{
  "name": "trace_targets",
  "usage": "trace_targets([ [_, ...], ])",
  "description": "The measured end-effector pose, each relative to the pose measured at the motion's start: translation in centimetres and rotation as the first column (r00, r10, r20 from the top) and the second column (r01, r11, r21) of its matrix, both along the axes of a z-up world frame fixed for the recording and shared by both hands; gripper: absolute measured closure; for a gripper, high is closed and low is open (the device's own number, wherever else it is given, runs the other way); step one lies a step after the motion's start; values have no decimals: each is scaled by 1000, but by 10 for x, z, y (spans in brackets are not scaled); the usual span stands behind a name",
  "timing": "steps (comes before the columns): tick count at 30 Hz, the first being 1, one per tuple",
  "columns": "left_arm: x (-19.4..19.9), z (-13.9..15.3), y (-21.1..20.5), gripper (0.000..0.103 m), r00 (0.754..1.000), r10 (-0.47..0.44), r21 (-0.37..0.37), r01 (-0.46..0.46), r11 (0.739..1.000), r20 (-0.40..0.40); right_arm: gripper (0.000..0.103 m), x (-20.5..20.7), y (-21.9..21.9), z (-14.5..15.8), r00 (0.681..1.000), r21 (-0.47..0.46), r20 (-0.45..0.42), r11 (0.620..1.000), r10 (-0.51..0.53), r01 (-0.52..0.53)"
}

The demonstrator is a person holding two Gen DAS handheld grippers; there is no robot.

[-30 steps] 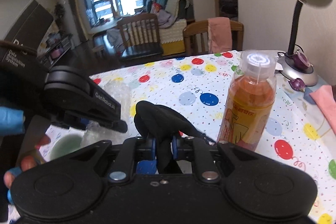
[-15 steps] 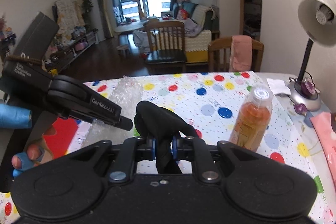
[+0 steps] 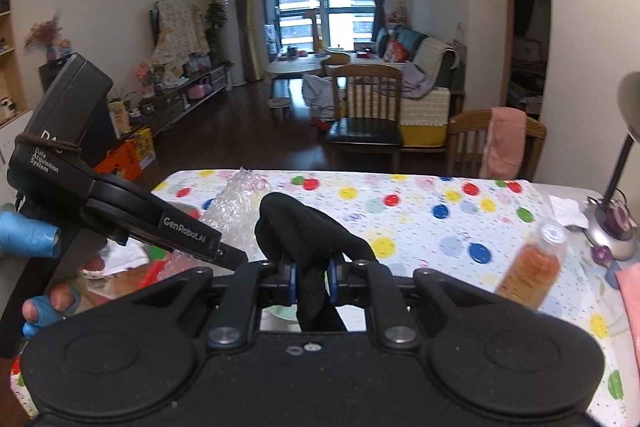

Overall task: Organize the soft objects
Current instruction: 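Carry the bubble wrap with the left tool while the right tool carries the mask to the box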

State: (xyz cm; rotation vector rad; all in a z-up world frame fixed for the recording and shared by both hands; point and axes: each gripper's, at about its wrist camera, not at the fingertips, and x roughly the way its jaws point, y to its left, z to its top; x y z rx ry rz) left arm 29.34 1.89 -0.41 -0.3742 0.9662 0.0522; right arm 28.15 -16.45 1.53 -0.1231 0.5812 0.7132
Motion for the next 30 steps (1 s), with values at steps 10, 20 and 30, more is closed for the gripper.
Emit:
trace_targets([
  [10,-56,27,72,80,996,81,31,-83,996,39,90,-21,55,19,995,10,36,995,95,-96],
  [20,-105,46,141,80,983,171,52,-175,983,65,90,-39,116,28,984,8,54,985,172,-173],
  [30,-138,50,217,80,962,262,107,-269,957,72,90,-50,178,28,971,8,43,971,236,-237],
])
